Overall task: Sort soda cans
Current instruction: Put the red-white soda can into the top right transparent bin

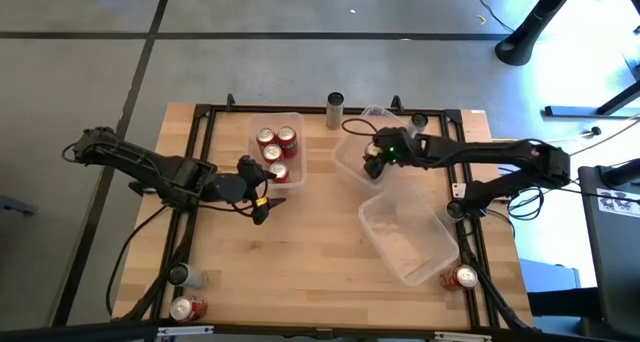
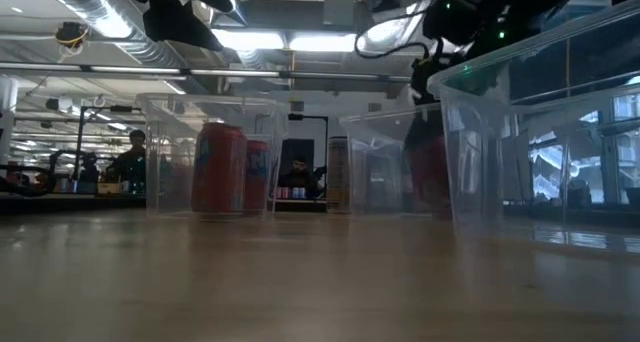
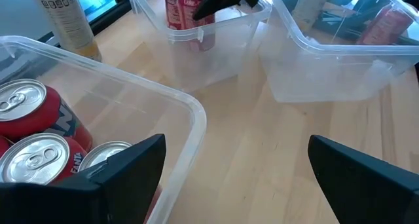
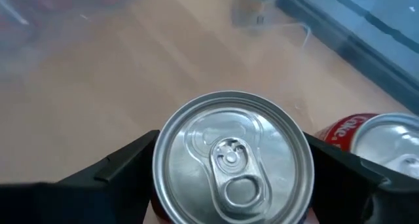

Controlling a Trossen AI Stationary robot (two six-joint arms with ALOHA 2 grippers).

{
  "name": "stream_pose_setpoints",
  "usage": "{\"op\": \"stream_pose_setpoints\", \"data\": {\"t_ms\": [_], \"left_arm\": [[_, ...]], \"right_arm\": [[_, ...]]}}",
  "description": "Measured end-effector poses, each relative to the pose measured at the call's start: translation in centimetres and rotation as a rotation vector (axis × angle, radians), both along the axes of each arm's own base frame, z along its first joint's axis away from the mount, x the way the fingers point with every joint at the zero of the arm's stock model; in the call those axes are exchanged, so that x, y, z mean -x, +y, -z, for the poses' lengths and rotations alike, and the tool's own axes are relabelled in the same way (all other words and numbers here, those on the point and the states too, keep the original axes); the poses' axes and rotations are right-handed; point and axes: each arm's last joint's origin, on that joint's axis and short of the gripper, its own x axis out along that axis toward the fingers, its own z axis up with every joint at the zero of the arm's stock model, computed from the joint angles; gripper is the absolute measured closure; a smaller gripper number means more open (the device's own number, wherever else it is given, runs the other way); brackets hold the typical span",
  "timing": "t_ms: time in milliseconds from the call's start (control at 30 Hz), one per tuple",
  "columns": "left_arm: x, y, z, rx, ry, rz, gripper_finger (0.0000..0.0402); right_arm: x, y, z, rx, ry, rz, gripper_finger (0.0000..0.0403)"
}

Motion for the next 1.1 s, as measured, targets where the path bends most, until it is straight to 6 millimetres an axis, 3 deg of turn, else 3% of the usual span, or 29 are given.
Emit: {"op": "stream_pose_setpoints", "data": {"t_ms": [267, 633, 1100], "left_arm": [[0.0, 0.0, 0.0, -0.004, 0.001, 0.003, 0.0039], [0.0, 0.0, 0.0, -0.005, 0.002, 0.004, 0.0039], [0.0, 0.0, 0.0, -0.018, 0.006, 0.012, 0.0039]], "right_arm": [[0.3, 0.1, -0.7, -0.015, 0.051, 0.0, 0.0082], [-0.6, -0.2, 1.3, -0.037, 0.141, 0.0, 0.0082], [-0.7, -0.2, 1.6, -0.044, 0.15, -0.002, 0.0082]]}}
